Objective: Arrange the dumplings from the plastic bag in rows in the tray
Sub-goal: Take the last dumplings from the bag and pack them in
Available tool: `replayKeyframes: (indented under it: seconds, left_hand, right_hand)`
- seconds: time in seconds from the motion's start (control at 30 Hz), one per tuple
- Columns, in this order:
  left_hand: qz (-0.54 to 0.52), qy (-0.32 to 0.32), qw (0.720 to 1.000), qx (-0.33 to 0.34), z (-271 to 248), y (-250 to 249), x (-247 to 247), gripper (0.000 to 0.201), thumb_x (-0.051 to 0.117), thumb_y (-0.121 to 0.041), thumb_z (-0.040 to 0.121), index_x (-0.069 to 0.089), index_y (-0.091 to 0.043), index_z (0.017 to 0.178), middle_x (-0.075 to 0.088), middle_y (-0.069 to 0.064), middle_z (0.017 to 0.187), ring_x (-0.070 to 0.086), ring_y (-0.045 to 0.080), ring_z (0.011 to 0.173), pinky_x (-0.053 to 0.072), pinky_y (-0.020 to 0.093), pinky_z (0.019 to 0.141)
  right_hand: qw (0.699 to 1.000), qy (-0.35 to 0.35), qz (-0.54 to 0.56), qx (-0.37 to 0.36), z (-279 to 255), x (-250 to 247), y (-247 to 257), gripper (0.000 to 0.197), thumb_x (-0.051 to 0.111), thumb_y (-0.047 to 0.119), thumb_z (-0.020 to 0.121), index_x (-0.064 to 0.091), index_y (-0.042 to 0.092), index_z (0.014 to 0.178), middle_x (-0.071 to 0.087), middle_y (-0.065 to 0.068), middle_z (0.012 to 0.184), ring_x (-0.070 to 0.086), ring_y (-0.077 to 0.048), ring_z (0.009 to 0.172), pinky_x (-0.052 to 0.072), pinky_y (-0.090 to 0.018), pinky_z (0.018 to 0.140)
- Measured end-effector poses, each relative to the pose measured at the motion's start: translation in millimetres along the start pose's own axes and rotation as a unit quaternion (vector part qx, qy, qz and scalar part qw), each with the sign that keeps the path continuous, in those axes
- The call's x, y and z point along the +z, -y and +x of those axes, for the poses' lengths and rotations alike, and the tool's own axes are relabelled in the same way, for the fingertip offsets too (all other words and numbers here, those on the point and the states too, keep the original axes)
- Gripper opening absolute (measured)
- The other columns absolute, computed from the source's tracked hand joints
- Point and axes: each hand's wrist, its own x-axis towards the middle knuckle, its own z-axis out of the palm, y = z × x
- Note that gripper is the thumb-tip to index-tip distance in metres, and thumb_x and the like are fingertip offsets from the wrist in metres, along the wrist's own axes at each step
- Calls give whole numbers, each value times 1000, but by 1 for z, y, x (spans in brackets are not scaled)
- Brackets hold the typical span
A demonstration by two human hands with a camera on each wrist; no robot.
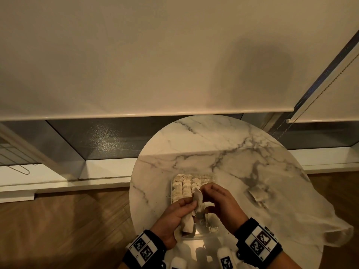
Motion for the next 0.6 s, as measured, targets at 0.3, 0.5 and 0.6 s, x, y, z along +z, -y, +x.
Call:
replayKeyframes:
  seconds: [0.3,0.5,0.6]
  left_hand:
    - [-34,0,999,16,-2,0,3,25,61,-11,89,67,-3,112,69,12,90,61,16,63,53,26,56]
    - [-28,3,1000,13,-4,-1,4,28,57,-11,93,68,-1,117,69,16,97,65,17,69,54,27,59]
    - [-36,10,999,2,-6,-2,5,26,60,-13,91,70,-2,113,66,13,85,59,16,61,49,24,48]
  right_hand:
    - [1000,9,10,6,2,-10,-6,32,71,-4,82,70,7,112,65,-19,89,64,-26,81,53,-32,67]
    - [997,12,-73,-15,-1,-6,-2,21,73,8,85,74,14,105,70,-13,96,65,-18,83,52,-29,69]
    - [992,28,-116,-47,-2,-4,0,18,71,8,87,76,17,102,70,-5,94,63,-13,82,52,-27,69]
